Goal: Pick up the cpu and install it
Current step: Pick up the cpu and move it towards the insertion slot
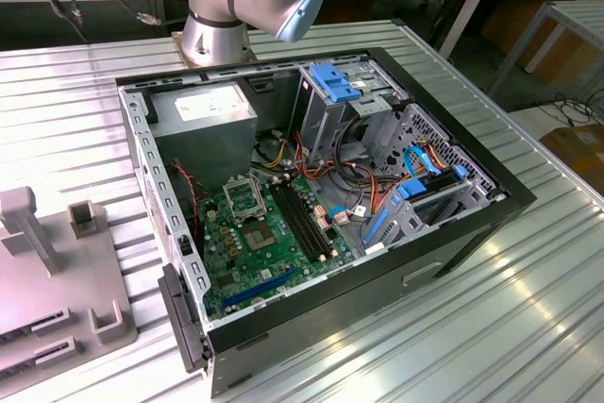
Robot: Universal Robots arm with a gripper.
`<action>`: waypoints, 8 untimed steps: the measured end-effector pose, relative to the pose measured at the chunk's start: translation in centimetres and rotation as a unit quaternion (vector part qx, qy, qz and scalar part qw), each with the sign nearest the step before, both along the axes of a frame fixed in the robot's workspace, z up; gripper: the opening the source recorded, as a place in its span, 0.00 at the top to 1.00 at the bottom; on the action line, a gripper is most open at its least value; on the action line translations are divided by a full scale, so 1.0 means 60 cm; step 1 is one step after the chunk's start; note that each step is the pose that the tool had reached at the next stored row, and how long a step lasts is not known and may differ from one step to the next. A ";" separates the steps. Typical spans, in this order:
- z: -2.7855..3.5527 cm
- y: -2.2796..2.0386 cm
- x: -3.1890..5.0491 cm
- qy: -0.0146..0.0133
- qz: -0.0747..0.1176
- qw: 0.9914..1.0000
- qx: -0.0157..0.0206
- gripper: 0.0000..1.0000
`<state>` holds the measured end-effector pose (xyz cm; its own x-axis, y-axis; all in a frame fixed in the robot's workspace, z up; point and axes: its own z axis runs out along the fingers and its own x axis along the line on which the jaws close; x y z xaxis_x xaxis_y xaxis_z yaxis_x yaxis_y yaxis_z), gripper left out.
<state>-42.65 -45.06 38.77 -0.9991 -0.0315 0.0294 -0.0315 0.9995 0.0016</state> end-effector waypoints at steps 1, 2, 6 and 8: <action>0.000 0.0000 0.002 0.000 0.000 1.000 0.000 0.56; 0.000 0.0000 0.004 0.000 0.000 1.000 0.000 0.56; 0.000 0.0000 0.010 0.000 0.000 1.000 0.000 0.56; 0.000 0.0000 0.012 0.000 0.000 1.000 0.000 0.56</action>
